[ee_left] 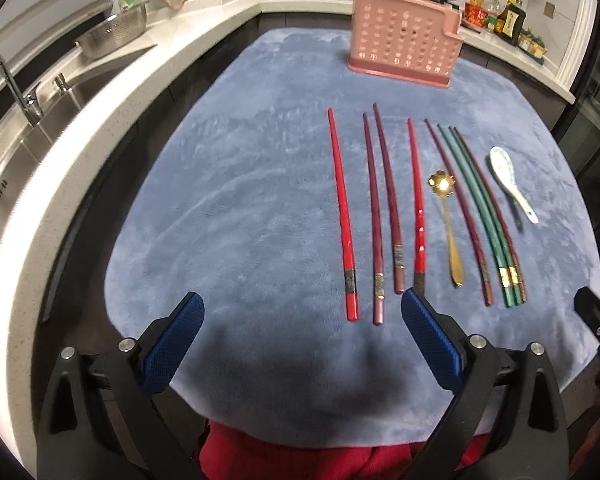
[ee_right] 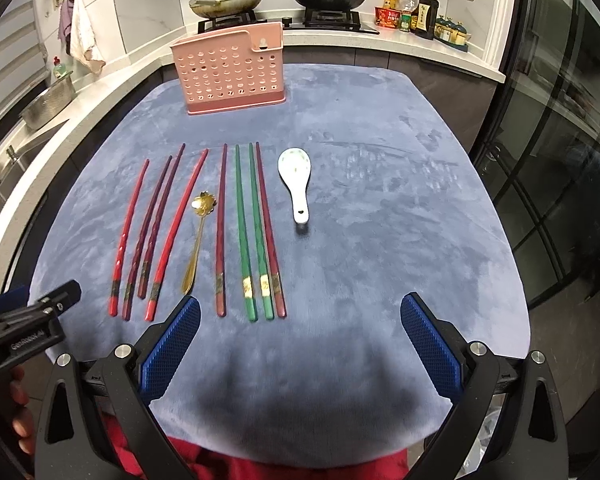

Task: Organize utensils
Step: 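Grasp the white ceramic spoon with the right tool while the left tool grasps a red chopstick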

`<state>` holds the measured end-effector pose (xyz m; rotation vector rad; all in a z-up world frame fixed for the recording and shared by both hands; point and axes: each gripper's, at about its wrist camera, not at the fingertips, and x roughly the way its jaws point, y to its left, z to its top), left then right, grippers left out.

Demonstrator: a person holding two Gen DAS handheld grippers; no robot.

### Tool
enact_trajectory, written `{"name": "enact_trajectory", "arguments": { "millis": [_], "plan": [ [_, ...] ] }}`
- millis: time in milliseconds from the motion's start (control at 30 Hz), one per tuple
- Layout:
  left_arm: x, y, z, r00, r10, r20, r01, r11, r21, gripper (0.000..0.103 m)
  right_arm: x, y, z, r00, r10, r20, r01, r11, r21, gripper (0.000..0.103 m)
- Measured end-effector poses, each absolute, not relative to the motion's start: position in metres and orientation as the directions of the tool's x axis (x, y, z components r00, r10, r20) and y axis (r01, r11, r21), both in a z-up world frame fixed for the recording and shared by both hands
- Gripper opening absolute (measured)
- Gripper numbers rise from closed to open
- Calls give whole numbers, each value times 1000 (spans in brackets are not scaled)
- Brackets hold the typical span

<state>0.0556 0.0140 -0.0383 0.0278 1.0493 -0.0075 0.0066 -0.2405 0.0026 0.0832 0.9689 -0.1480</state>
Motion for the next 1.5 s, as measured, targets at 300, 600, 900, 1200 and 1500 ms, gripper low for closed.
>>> {"name": "enact_trajectory", "arguments": {
  "millis": [300,600,900,1200,1500],
  "plan": [
    [84,10,-77,408,-6,-913,47,999,15,67,40,-245,-14,529,-86,-844,175,984,9,96],
    [86,9,-91,383,-64,-921,73,997,-39,38,61,-246,-26,508,-78,-858,162,987,7,85],
    [93,5,-90,383,-95,-919,93,994,-64,8,89,-257,-34,504,-41,-862,173,983,54,59],
    [98,2,-92,388,-86,-918,97,994,-52,9,131,-287,-48,499,29,-866,236,957,168,31],
    [99,2,-93,393,-78,-916,99,994,-42,9,142,-287,-70,474,94,-875,220,950,221,17]
  ]
}}
